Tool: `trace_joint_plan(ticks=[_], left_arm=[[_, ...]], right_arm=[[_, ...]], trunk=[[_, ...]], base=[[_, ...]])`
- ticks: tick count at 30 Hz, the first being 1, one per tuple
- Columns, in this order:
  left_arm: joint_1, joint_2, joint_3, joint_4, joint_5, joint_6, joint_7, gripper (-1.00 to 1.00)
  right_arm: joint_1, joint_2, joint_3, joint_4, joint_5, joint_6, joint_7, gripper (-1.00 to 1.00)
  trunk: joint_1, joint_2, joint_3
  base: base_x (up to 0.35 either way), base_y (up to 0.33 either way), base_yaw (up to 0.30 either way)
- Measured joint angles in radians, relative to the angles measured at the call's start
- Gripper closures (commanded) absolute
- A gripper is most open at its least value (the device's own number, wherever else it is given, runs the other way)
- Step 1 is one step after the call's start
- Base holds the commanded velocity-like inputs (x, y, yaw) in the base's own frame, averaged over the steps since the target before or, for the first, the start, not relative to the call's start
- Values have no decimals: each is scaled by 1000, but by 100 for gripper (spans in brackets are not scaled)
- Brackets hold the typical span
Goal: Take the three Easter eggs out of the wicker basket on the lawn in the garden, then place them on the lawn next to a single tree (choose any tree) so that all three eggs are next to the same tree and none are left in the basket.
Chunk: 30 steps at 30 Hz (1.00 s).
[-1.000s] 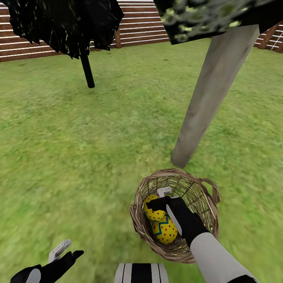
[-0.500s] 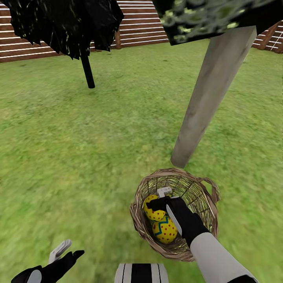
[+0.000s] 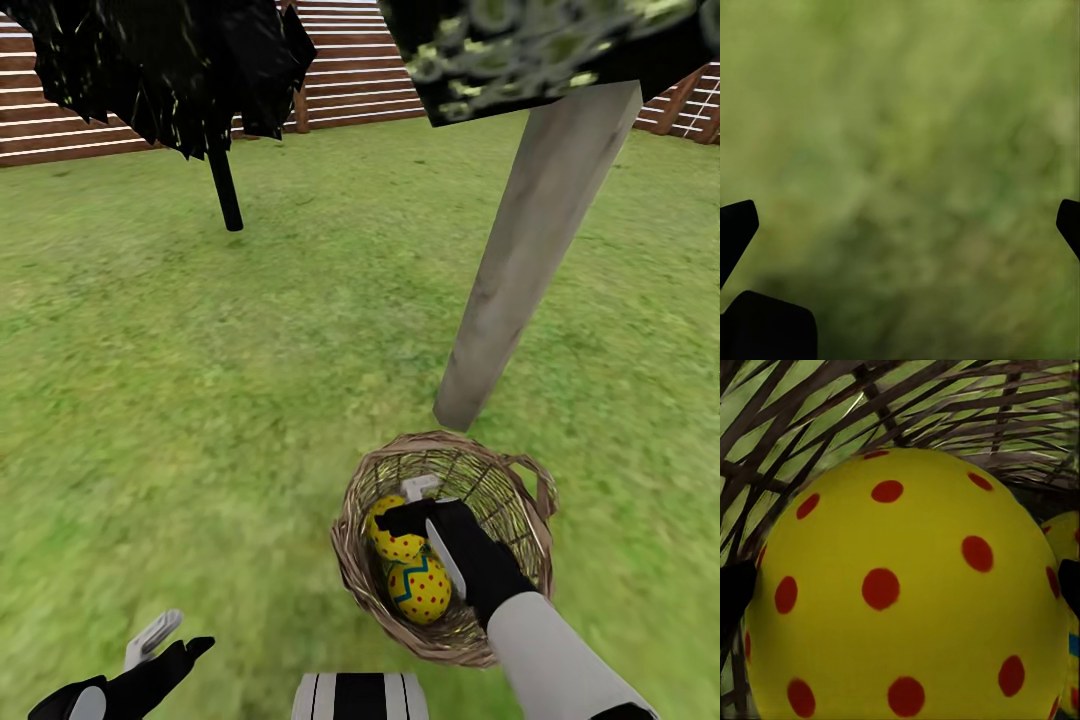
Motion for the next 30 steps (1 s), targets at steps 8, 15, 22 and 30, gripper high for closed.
trace_joint_plan(ticks=[8, 15, 22, 30], left_arm=[[0, -3, 0, -1, 0, 3, 0, -100], [0, -3, 0, -1, 0, 5, 0, -100], [0, -2, 0, -1, 0, 9, 0, -100], [0, -1, -1, -4, 2, 8, 0, -100]], right_arm=[[15, -24, 1, -69, 0, 65, 0, 100], [89, -40, 1, -130, 1, 66, 0, 100], [205, -80, 1, -362, 3, 122, -1, 100], [312, -125, 0, -696, 1, 330, 0, 100]], trunk=[[-3, 1, 23], [-6, 3, 50], [-9, 5, 77], [-13, 7, 108]], base=[[0, 0, 0], [0, 0, 0], [0, 0, 0], [0, 0, 0]])
